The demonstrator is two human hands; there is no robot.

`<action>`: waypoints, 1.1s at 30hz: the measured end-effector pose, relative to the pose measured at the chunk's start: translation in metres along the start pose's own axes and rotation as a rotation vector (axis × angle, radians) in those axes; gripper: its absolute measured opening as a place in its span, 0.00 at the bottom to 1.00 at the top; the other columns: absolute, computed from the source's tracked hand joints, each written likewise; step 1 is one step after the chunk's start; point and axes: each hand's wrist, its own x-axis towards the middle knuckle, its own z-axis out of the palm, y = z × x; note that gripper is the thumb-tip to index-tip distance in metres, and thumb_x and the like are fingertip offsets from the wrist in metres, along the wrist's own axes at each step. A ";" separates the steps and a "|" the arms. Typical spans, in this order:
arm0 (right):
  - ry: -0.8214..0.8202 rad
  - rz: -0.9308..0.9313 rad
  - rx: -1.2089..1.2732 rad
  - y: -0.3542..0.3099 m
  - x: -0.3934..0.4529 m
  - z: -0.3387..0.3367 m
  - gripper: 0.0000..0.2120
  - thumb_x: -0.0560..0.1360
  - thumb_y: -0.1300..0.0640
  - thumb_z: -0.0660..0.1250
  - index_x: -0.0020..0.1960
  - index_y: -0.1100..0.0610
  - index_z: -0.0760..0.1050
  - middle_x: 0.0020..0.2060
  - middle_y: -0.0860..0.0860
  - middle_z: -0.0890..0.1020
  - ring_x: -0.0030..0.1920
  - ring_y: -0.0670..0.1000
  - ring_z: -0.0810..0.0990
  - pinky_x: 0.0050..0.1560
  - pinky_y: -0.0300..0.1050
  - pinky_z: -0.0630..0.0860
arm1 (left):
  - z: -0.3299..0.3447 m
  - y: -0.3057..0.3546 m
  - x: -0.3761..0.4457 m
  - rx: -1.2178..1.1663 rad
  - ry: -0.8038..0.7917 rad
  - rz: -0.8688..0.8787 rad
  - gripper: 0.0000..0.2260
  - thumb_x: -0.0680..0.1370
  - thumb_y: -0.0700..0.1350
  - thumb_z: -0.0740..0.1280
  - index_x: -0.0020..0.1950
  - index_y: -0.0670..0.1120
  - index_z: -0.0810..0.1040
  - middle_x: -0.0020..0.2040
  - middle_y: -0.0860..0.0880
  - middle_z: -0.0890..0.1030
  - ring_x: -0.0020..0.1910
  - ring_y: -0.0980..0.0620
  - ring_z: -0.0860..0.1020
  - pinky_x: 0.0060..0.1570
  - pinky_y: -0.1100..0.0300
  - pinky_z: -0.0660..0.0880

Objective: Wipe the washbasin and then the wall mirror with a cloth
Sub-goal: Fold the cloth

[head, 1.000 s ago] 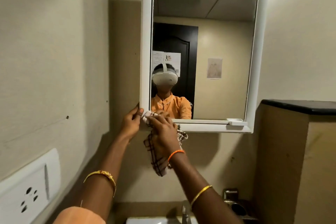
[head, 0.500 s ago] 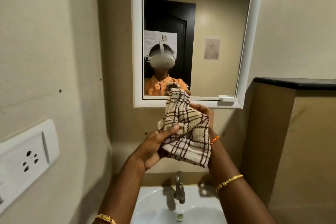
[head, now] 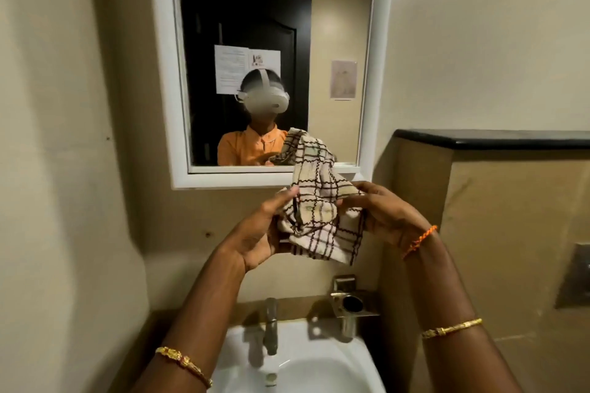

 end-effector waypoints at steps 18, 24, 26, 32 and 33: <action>-0.042 -0.610 -1.255 -0.145 -0.008 -0.157 0.29 0.72 0.54 0.71 0.70 0.44 0.66 0.75 0.50 0.59 0.74 0.48 0.60 0.72 0.51 0.62 | 0.187 0.053 0.124 -0.124 -0.273 0.383 0.15 0.79 0.49 0.60 0.59 0.44 0.79 0.51 0.45 0.84 0.49 0.49 0.83 0.49 0.55 0.79; 0.093 -0.898 -0.667 -0.138 0.018 -0.162 0.12 0.75 0.64 0.63 0.57 0.54 0.76 0.52 0.52 0.81 0.53 0.48 0.77 0.55 0.48 0.74 | 0.180 0.037 0.139 -0.063 -0.081 0.393 0.15 0.76 0.31 0.62 0.58 0.45 0.77 0.44 0.46 0.83 0.41 0.50 0.82 0.39 0.55 0.80; -0.045 -0.825 -0.440 -0.142 0.018 -0.174 0.15 0.72 0.64 0.62 0.57 0.54 0.76 0.60 0.51 0.78 0.61 0.48 0.74 0.61 0.46 0.71 | 0.182 0.039 0.144 -0.146 -0.044 0.336 0.11 0.77 0.33 0.57 0.47 0.43 0.77 0.33 0.48 0.83 0.32 0.53 0.81 0.34 0.59 0.79; -0.096 -0.637 -0.670 -0.135 0.012 -0.193 0.19 0.73 0.74 0.54 0.52 0.61 0.79 0.75 0.48 0.60 0.74 0.45 0.57 0.71 0.44 0.55 | 0.191 0.060 0.158 -0.348 0.050 0.248 0.19 0.81 0.49 0.52 0.48 0.40 0.79 0.38 0.44 0.85 0.44 0.45 0.80 0.38 0.51 0.81; -0.061 -0.642 -0.643 -0.136 0.013 -0.194 0.17 0.73 0.72 0.55 0.52 0.61 0.79 0.75 0.48 0.61 0.74 0.46 0.59 0.71 0.45 0.57 | 0.195 0.063 0.158 -0.383 0.038 0.236 0.23 0.81 0.55 0.52 0.49 0.40 0.79 0.40 0.42 0.85 0.45 0.43 0.80 0.41 0.48 0.80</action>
